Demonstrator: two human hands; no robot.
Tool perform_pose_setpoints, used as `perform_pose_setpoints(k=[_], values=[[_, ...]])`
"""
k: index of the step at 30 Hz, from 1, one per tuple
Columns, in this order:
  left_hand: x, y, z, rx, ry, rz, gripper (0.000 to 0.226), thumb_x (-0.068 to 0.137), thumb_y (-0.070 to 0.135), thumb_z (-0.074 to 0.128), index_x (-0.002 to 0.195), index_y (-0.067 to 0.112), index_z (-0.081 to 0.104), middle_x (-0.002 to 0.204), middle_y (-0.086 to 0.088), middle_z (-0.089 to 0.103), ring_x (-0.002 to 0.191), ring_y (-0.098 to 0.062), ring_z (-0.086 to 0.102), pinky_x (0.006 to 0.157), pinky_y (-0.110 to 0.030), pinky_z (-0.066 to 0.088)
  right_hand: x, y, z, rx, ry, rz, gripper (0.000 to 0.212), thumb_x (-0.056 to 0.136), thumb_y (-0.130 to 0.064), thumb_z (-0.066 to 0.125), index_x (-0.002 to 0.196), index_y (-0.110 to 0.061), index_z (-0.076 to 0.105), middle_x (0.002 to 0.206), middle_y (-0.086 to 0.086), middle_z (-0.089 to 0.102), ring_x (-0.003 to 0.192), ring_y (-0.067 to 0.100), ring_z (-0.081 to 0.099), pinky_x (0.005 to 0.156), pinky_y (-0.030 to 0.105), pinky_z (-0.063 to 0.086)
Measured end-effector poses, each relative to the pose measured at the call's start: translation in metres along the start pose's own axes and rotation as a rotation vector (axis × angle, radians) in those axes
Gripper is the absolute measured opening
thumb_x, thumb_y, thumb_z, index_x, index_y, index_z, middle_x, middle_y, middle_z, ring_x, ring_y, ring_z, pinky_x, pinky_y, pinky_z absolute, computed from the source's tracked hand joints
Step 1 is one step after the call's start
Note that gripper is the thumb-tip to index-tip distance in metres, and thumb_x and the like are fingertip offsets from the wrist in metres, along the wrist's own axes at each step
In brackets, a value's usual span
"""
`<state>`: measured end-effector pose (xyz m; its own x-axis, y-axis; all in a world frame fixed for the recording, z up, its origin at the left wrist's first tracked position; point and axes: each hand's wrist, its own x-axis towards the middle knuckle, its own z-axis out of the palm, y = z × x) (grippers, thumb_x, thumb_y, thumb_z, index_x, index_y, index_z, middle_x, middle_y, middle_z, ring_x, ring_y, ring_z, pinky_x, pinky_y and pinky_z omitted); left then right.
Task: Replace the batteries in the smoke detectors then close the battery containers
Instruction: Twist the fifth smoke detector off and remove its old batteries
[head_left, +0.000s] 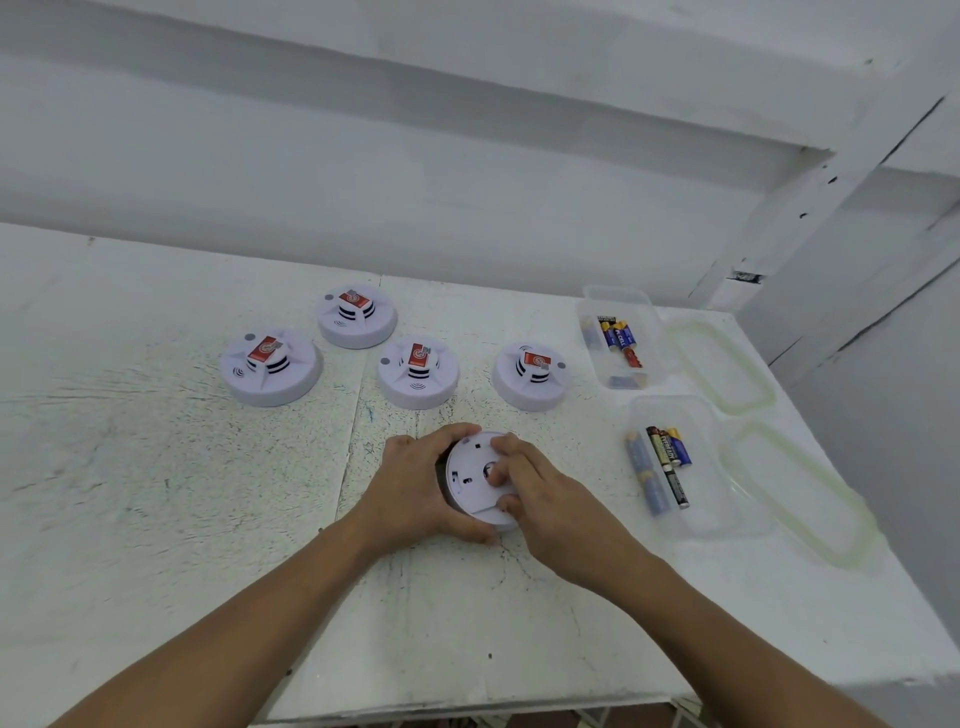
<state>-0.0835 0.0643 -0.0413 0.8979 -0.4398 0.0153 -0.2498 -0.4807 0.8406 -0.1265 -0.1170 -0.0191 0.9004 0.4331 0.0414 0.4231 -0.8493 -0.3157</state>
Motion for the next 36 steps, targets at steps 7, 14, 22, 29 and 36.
perform_pose_setpoints(k=[7, 14, 22, 29, 36], values=[[0.001, -0.006, 0.006, 0.076, -0.020, 0.032, 0.097, 0.043, 0.065, 0.075, 0.128, 0.037, 0.039, 0.111, 0.032, 0.050, 0.106, 0.015, 0.044, 0.101, -0.026, 0.021, 0.001, -0.002, -0.015, 0.087, 0.010, -0.001, 0.026, 0.092, -0.018, 0.052, 0.117, -0.012, 0.050, 0.140, 0.003, 0.041, 0.127, 0.015, 0.034, 0.105, 0.020, 0.029], [0.001, -0.002, 0.007, 0.229, -0.031, 0.092, 0.098, 0.042, 0.072, 0.065, 0.129, 0.037, 0.035, 0.121, 0.037, 0.035, 0.112, 0.017, 0.030, 0.100, -0.028, 0.016, 0.021, 0.004, -0.046, -0.215, -0.289, -0.050, 0.063, 0.090, -0.028, 0.052, 0.145, -0.014, 0.026, 0.133, 0.006, 0.038, 0.117, 0.022, 0.036, 0.096, 0.034, 0.041], [0.007, 0.005, 0.017, 0.137, -0.005, 0.084, 0.086, 0.048, 0.061, 0.076, 0.122, 0.039, 0.039, 0.112, 0.027, 0.049, 0.107, 0.008, 0.045, 0.099, -0.029, 0.021, 0.035, -0.001, -0.065, -0.447, -0.433, -0.116, 0.064, 0.082, -0.039, 0.064, 0.132, -0.012, 0.035, 0.117, 0.007, 0.045, 0.101, 0.020, 0.045, 0.081, 0.034, 0.048], [0.011, 0.012, 0.025, 0.065, -0.100, 0.077, 0.087, 0.048, 0.053, 0.077, 0.122, 0.041, 0.032, 0.112, 0.027, 0.047, 0.106, 0.011, 0.038, 0.105, -0.034, 0.018, 0.035, 0.000, -0.069, -0.469, -0.469, -0.092, 0.079, 0.073, -0.039, 0.074, 0.132, -0.013, 0.030, 0.112, 0.006, 0.050, 0.094, 0.020, 0.051, 0.074, 0.033, 0.049], [0.015, 0.011, 0.028, 0.132, -0.100, 0.076, 0.085, 0.044, 0.065, 0.072, 0.116, 0.037, 0.036, 0.112, 0.025, 0.047, 0.104, 0.007, 0.044, 0.107, -0.040, 0.019, 0.042, 0.006, -0.065, -0.435, -0.532, -0.100, 0.095, 0.068, -0.037, 0.080, 0.139, -0.018, 0.021, 0.120, 0.003, 0.046, 0.099, 0.018, 0.046, 0.081, 0.033, 0.051]])
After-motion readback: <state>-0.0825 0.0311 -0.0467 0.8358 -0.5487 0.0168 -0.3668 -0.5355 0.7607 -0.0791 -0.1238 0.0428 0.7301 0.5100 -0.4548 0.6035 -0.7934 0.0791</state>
